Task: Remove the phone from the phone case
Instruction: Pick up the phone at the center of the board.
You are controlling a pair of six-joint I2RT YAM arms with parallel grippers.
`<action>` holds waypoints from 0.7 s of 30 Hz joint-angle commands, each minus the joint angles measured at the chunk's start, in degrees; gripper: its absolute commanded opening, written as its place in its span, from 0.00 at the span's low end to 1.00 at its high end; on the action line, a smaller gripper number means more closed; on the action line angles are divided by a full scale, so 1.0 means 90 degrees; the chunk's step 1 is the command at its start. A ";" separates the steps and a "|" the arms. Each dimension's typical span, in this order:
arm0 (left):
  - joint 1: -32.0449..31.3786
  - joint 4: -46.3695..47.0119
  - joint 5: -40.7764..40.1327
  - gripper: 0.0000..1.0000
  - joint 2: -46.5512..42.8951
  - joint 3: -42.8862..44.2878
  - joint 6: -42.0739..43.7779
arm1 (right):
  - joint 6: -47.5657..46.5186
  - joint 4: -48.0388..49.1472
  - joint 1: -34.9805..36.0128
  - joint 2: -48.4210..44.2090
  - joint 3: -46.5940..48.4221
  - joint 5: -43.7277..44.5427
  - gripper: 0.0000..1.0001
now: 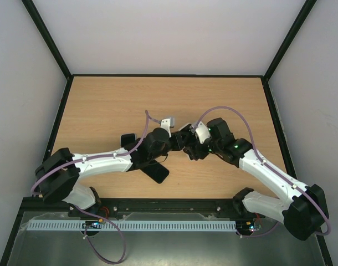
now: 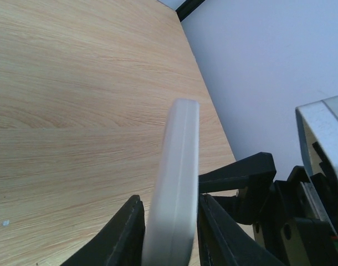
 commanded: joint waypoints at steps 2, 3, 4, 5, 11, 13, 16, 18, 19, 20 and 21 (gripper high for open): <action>-0.0007 0.0309 0.0153 0.25 0.0135 0.0050 -0.0026 | 0.0081 0.0416 -0.0040 -0.0200 0.0012 0.0034 0.36; -0.0013 0.0323 0.0161 0.25 0.0148 0.0055 -0.0011 | 0.0079 0.0416 -0.0040 -0.0204 0.0003 0.0021 0.36; -0.0014 0.0341 0.0175 0.24 0.0158 0.0054 0.0019 | 0.0072 0.0415 -0.0041 -0.0200 0.0002 0.0010 0.37; -0.0011 0.0369 0.0194 0.23 0.0175 0.0052 0.0044 | 0.0072 0.0414 -0.0040 -0.0196 0.0002 -0.0002 0.36; 0.0005 0.0472 0.0543 0.13 0.0344 0.0162 0.0258 | 0.0043 0.0390 -0.0040 -0.0205 0.0012 -0.0101 0.37; 0.0027 0.0457 0.0589 0.08 0.0346 0.0191 0.0300 | 0.0038 0.0379 -0.0040 -0.0205 0.0012 -0.0117 0.38; 0.0105 0.0371 0.0611 0.03 0.0261 0.0165 0.0342 | 0.0010 0.0360 -0.0050 -0.0179 0.0029 -0.0202 0.57; 0.0184 0.0303 0.0598 0.02 0.0129 0.0101 0.0376 | -0.0054 0.0290 -0.0051 -0.0135 0.0063 -0.0294 0.74; 0.0226 0.0270 0.0602 0.03 0.0031 0.0049 0.0409 | -0.0068 0.0246 -0.0049 -0.0120 0.0106 -0.0320 0.81; 0.0286 0.0207 0.0602 0.02 -0.0090 -0.0001 0.0459 | -0.0069 0.0215 -0.0049 -0.0125 0.0157 -0.0324 0.87; 0.0355 0.0098 0.0607 0.02 -0.0232 -0.0036 0.0517 | -0.0040 0.0209 -0.0049 -0.0151 0.0196 -0.0317 0.92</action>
